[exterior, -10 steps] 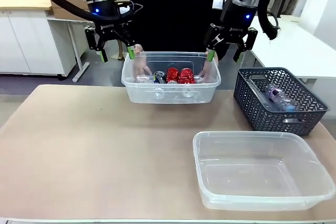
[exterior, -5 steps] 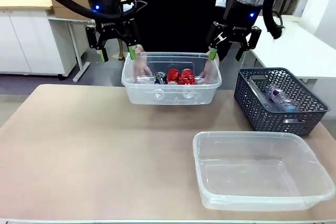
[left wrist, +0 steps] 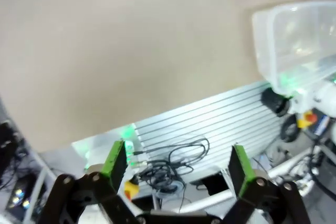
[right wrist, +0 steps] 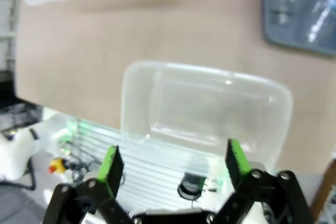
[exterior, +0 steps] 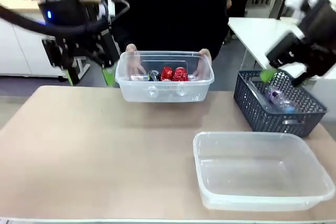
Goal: Sort the waste into each basket.
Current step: Pick up the Organizing box on the right side of the table and lift it.
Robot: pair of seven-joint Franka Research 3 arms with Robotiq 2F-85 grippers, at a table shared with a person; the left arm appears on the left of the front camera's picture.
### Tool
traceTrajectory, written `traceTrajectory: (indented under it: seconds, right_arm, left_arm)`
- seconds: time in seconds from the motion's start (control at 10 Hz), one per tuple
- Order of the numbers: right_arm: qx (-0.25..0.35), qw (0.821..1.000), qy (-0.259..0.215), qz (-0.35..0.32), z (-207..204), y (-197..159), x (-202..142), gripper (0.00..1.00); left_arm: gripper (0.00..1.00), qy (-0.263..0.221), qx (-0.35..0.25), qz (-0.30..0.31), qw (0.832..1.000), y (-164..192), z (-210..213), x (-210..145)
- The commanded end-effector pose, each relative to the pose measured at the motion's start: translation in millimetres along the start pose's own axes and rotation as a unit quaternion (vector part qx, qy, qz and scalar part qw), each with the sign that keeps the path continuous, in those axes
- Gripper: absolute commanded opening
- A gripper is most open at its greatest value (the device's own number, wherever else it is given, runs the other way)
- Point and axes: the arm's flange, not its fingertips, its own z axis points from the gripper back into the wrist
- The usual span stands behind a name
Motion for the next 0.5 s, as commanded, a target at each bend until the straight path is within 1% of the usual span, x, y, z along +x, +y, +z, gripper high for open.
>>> traceTrajectory:
  seconds: [0.0, 0.1, 0.2, 0.4]
  right_arm:
    - [-0.002, 1.0, -0.029, -0.01, -6, -11, -29, 1.0]
    - [-0.021, 0.999, -0.038, -0.026, -14, -12, -32, 1.0]
    - [-0.003, 1.0, -0.013, -0.004, -1, -8, -23, 1.0]
    - [-0.003, 1.0, -0.013, -0.004, -1, -8, -23, 1.0]
  left_arm:
    - [1.0, 0.001, -0.02, -0.014, 1.0, -1, -26, -11]
    - [1.0, 0.013, -0.023, -0.025, 0.999, -2, -32, -11]
    - [1.0, 0.003, -0.006, -0.004, 1.0, -4, -11, -14]
    - [1.0, 0.003, -0.006, -0.004, 1.0, -4, -11, -14]
